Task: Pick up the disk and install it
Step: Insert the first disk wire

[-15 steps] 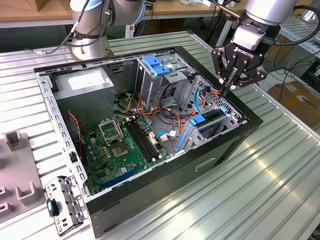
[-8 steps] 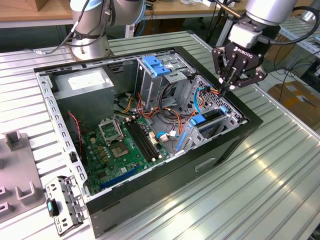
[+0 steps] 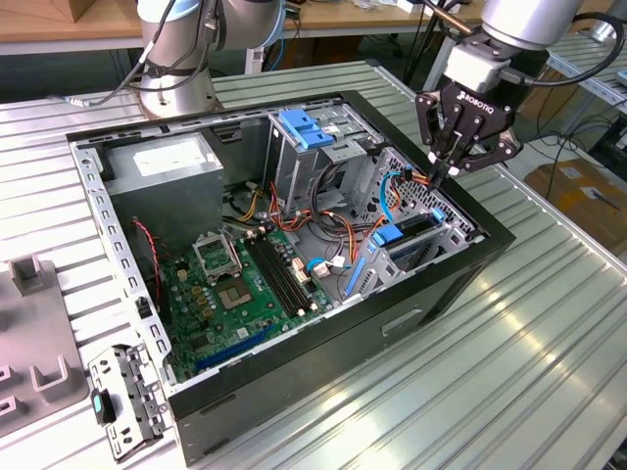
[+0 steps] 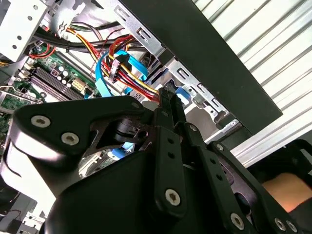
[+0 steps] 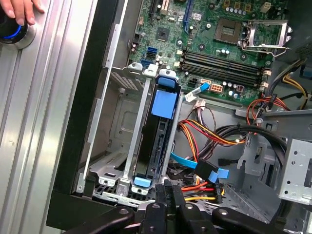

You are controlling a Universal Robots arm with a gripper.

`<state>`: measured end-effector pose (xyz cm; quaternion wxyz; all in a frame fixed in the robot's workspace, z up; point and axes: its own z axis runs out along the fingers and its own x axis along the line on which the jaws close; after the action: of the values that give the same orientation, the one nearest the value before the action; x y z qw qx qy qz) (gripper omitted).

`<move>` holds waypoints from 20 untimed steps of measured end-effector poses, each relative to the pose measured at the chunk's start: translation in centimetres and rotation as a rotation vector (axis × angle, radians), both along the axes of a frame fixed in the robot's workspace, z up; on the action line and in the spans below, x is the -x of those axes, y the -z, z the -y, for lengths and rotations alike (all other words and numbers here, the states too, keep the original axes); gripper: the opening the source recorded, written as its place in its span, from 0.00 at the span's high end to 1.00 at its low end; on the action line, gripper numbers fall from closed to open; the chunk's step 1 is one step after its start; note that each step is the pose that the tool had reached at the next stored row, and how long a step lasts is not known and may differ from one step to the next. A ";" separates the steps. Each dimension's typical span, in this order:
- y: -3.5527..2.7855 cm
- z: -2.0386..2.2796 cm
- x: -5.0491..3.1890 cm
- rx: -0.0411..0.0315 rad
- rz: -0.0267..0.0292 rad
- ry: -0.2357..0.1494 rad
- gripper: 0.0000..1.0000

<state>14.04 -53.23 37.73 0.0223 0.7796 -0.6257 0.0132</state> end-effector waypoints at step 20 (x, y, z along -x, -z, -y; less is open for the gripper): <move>0.22 0.00 0.22 -0.0001 -0.0001 0.195 0.84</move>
<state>13.82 -53.22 37.51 0.0235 0.7152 -0.6984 0.0109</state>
